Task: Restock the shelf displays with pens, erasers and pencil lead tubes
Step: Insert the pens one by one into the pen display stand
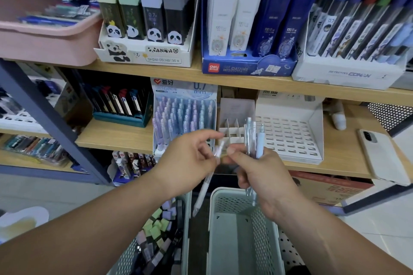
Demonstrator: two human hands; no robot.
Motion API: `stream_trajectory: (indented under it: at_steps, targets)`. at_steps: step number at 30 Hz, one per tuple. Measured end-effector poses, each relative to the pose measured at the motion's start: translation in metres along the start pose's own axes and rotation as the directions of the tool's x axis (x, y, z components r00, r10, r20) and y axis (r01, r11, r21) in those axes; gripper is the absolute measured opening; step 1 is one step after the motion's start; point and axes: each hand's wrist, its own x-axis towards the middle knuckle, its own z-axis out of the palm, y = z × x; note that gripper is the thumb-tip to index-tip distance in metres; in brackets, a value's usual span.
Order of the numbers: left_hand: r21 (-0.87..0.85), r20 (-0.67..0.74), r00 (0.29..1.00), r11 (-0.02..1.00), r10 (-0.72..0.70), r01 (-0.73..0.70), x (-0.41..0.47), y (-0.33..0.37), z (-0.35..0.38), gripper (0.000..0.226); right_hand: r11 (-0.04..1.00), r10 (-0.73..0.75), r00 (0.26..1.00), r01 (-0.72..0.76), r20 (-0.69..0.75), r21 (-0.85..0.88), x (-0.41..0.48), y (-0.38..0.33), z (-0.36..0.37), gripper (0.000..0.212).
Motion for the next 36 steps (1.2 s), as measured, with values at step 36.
stream_trajectory:
  at_steps: [36]
  targets:
    - [0.311, -0.628, 0.714, 0.941, 0.310, -0.135, 0.067, -0.001, 0.009, 0.020, 0.998, 0.064, 0.998, -0.064, 0.012, -0.013, -0.002, -0.012, -0.053, 0.021]
